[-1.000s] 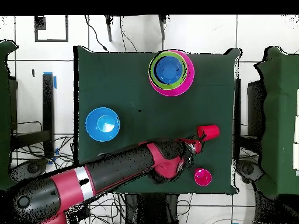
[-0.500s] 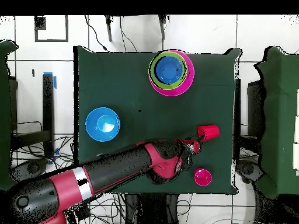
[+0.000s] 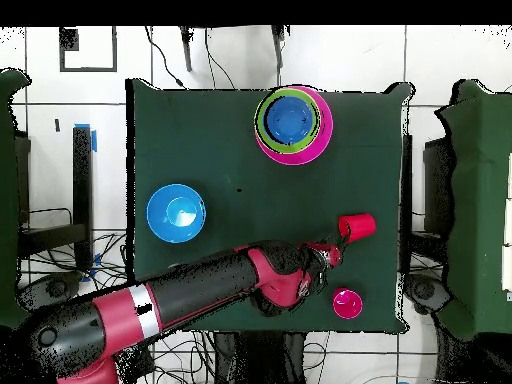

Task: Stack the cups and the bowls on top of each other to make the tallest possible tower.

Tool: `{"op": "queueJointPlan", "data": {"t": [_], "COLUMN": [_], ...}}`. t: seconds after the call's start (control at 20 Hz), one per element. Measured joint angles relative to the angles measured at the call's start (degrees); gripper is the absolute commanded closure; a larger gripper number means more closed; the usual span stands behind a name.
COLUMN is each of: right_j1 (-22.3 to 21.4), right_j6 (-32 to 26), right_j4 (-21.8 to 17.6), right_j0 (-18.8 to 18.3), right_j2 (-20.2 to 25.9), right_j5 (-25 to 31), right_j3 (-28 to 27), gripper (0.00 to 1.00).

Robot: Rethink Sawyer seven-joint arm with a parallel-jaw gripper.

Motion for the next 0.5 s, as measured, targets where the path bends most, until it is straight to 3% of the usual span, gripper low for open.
{"op": "queueJointPlan", "data": {"t": [0.5], "right_j1": [4.81], "right_j6": [0.0], "right_j4": [5.78], "right_j0": [-0.01], "right_j2": [-2.38], "right_j5": [0.0], "right_j3": [-0.04], "gripper": [0.0]}}
